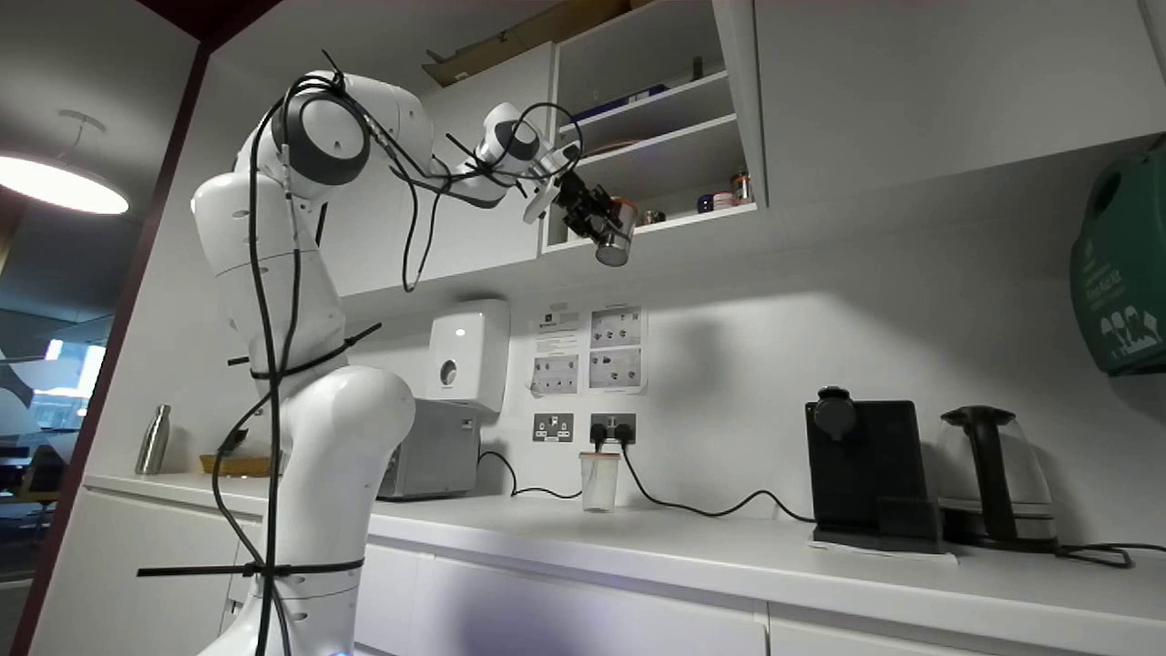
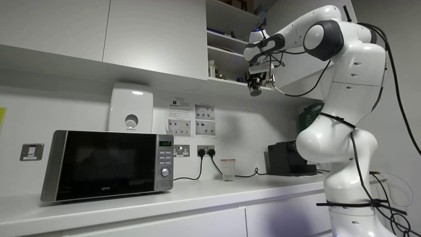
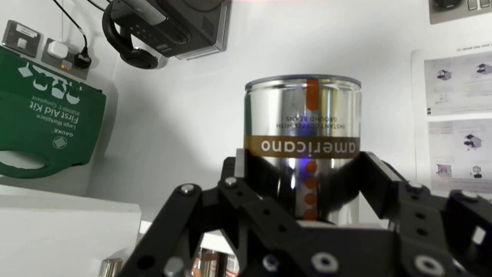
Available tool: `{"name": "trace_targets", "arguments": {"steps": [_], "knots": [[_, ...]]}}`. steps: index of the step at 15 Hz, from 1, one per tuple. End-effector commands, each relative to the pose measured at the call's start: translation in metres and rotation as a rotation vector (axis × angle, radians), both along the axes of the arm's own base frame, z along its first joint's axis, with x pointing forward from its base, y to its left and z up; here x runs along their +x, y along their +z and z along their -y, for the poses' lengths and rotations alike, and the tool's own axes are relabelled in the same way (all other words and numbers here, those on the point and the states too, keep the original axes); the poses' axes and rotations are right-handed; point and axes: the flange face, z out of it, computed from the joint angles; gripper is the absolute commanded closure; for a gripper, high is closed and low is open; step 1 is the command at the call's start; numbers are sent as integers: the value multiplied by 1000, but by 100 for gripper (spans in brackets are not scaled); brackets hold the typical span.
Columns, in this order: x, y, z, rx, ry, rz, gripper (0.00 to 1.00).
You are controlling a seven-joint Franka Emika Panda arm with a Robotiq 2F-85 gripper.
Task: Remove the object from the shelve and put it on the base top
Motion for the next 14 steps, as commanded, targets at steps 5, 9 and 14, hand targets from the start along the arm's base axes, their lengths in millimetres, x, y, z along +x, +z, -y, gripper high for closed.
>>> {"name": "trace_targets", "arguments": {"steps": [5,9,14], "knots": [[-15,-62,-4,28,24,-6,51],[-16,-84,-4,7,43,34,51],[-4,-120,5,-15,7,120,51]]}}
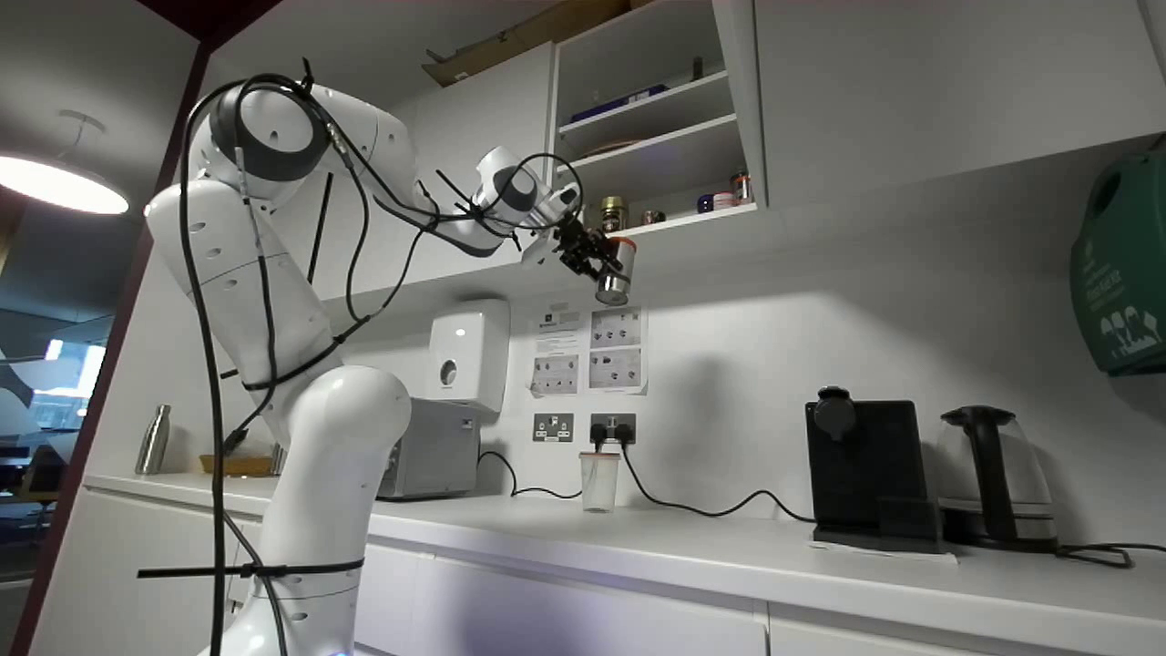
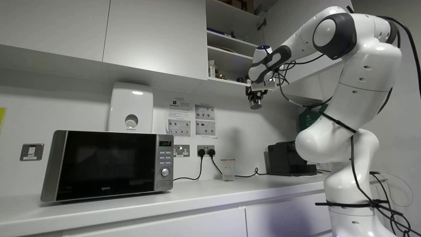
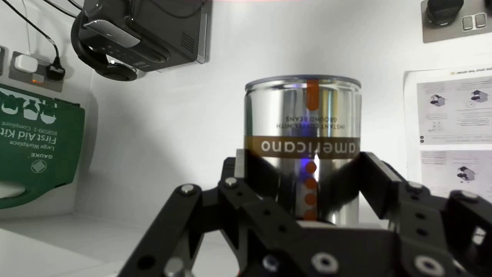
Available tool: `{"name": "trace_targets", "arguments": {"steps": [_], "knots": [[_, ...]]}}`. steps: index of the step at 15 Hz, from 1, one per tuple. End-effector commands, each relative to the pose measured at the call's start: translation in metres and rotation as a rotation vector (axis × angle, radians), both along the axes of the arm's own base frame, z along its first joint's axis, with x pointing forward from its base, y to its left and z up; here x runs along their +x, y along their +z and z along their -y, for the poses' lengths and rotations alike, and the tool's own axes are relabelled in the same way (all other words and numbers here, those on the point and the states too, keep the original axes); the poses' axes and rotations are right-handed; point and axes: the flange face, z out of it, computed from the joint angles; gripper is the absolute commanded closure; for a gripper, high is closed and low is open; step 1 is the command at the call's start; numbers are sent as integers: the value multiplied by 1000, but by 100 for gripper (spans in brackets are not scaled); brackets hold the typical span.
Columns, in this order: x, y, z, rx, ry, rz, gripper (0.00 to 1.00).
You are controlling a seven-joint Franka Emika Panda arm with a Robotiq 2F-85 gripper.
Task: Remove the object from the shelve and put it on the base top
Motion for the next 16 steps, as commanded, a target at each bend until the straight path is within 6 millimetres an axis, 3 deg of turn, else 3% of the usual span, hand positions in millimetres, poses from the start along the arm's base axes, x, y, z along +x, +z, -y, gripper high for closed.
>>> {"name": "trace_targets", "arguments": {"steps": [1,4,11,13,16], "knots": [[-2,-28,7,-11,-27,1,51],[-6,-29,-2,47,10,-60,51],[-41,85,-46,86,95,151,51],[-47,92,-53,90,94,126,51],[-49,83,-53,88,65,70,51]]}}
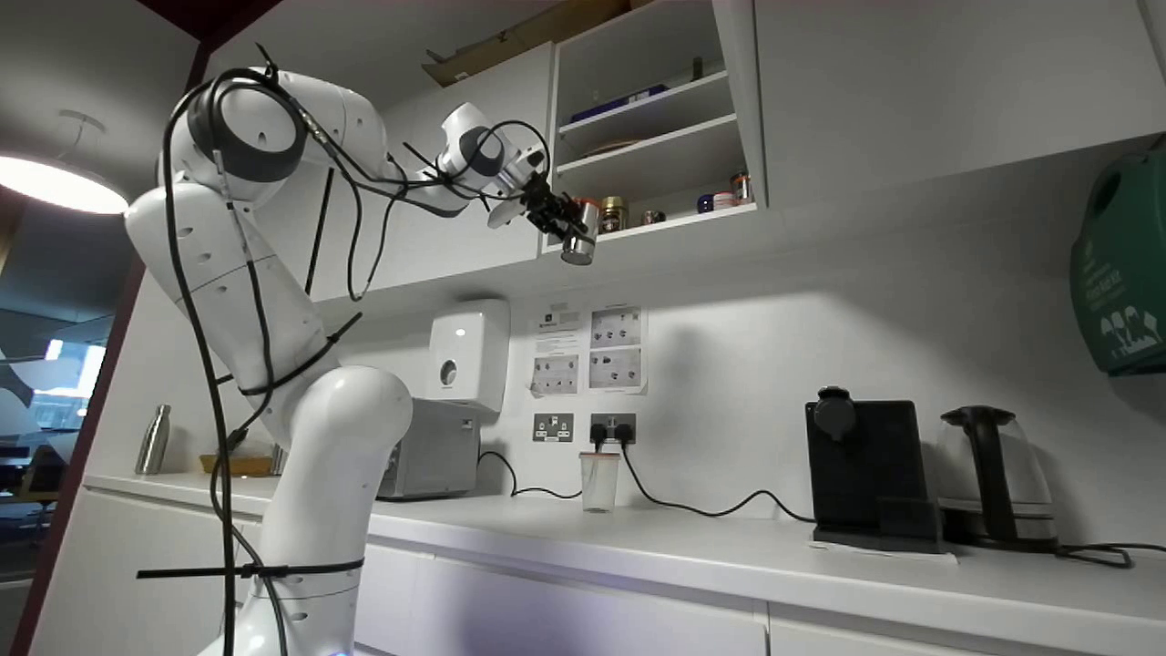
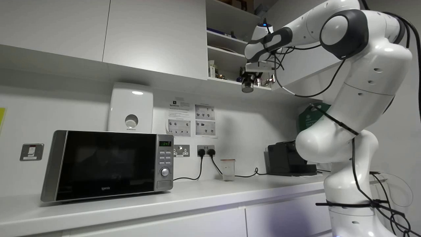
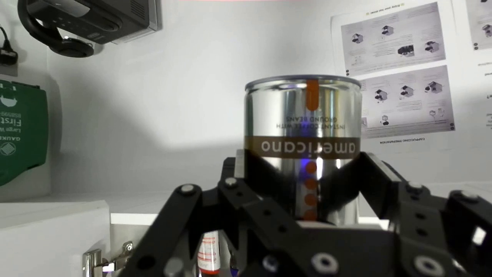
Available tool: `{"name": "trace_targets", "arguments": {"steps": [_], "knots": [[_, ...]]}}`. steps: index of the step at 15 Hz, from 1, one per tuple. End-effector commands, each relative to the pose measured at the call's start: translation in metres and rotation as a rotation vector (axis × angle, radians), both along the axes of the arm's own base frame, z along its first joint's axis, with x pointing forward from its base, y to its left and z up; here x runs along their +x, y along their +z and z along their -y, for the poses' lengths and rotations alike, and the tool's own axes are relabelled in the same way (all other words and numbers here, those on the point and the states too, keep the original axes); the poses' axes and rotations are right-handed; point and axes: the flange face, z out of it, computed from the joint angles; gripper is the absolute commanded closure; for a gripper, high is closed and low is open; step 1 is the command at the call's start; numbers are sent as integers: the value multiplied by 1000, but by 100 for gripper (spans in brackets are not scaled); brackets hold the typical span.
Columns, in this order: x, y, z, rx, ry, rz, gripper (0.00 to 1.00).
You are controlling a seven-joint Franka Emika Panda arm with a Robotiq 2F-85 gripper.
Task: Remove the object from the shelve and put it on the base top
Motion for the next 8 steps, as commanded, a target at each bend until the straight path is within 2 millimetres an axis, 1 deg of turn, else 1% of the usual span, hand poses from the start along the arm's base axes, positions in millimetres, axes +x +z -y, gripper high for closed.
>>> {"name": "trace_targets", "arguments": {"steps": [1,8], "knots": [[3,-6,3,2,-14,-71,51],[20,-40,14,6,-46,-161,51]]}}
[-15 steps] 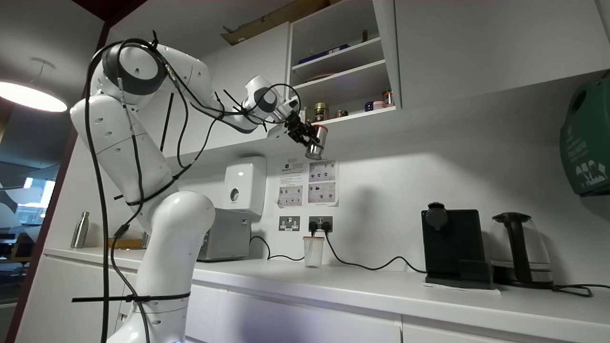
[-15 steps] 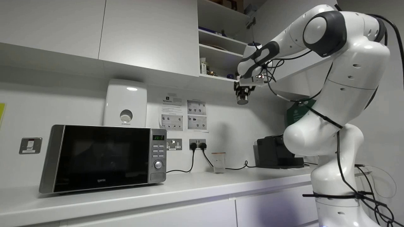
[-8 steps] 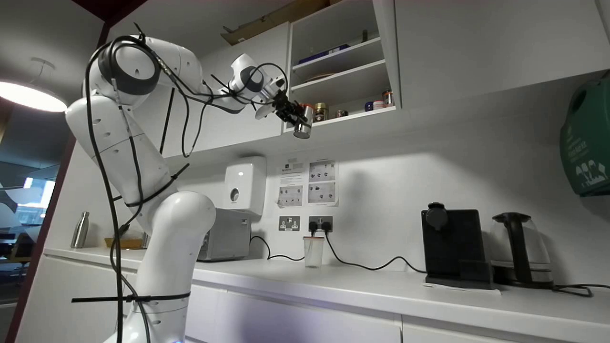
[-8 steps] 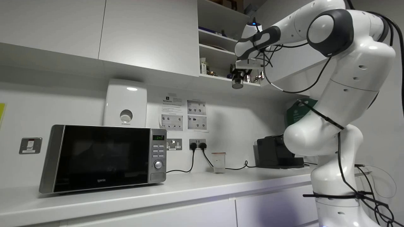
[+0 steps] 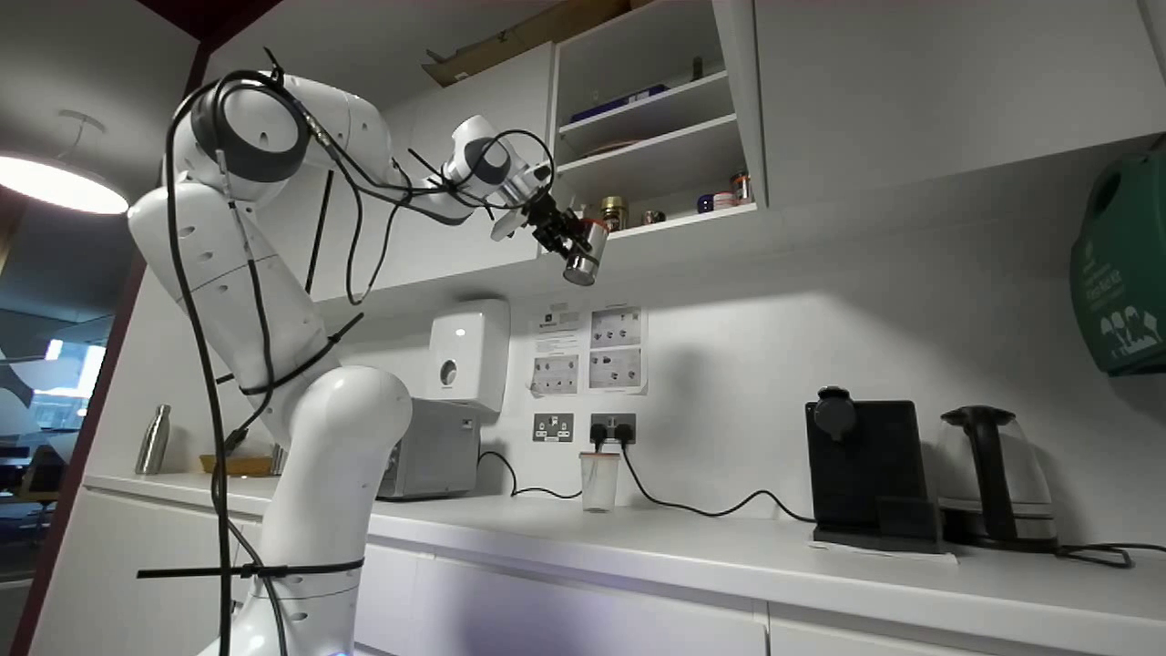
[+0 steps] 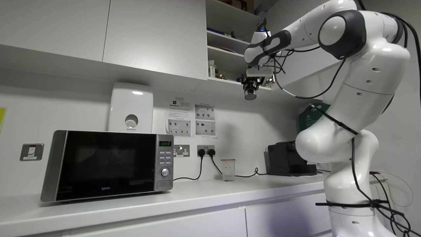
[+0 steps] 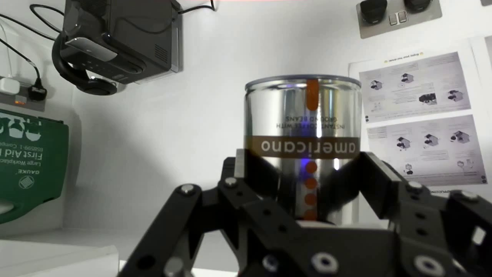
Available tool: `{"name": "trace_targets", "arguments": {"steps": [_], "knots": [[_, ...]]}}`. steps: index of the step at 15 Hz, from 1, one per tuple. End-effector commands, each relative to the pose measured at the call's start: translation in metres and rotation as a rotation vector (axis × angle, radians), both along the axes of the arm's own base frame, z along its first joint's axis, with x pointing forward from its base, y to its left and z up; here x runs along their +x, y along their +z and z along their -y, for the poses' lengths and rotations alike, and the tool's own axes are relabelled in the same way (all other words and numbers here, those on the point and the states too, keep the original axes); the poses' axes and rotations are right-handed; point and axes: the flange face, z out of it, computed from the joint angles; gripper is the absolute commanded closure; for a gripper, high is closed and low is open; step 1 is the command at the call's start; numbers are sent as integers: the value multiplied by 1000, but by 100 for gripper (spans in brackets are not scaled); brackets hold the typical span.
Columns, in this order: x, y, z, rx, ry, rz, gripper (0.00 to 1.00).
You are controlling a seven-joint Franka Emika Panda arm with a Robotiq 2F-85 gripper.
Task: Remove the object from the shelve and put it on the base top
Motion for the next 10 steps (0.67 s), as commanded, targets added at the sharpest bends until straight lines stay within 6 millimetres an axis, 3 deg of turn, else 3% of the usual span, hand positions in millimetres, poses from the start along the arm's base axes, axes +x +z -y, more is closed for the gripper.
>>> {"name": "trace_targets", "arguments": {"steps": [1,10], "knots": [[8,-13,5,-15,-10,-44,51],[17,-32,6,-26,-8,-81,51]]}}
